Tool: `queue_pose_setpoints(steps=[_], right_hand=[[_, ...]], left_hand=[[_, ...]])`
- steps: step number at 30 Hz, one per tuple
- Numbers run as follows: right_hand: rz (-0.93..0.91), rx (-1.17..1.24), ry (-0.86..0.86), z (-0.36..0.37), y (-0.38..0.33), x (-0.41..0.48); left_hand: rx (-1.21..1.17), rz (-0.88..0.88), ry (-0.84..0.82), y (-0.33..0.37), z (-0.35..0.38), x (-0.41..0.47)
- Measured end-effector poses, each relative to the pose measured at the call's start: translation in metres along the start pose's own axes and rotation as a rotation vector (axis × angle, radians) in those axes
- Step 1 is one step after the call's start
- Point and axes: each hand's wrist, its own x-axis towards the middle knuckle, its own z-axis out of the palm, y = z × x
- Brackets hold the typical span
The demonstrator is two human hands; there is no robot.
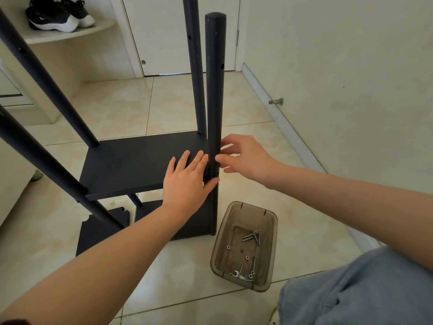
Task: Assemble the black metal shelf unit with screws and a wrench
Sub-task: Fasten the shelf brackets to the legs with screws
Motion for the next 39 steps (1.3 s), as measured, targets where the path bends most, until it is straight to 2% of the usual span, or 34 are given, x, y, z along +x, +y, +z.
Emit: queue_pose_setpoints(steps=[4, 9, 18, 27, 34, 39], right_hand=[[0.05, 0.043, -0.016, -0.005, 0.011, 0.001], [0.129, -0.06, -0.052, -0.015, 0.037, -0.006], [0.297, -0.579, -0.431, 0.003, 0.097, -0.022], [0.517, -0.738, -0.684, 0.068, 0.191, -0.032], [0.588, -0.661, -0.586, 0.111, 0.238, -0.043], [0.581, -0.706, -0.409, 0.113, 0.258, -0.044]], left_hand=[[0.004, 0.001, -0.022, -0.001, -0.004, 0.001], [-0.011, 0.006, -0.044, -0.003, -0.009, 0.002], [0.003, 0.016, 0.02, -0.001, -0.004, -0.003], [-0.025, -0.024, 0.192, 0.007, 0.01, -0.006], [-0.024, -0.055, 0.266, 0.011, 0.015, -0.007], [-0.015, -0.067, 0.283, 0.013, 0.018, -0.008]])
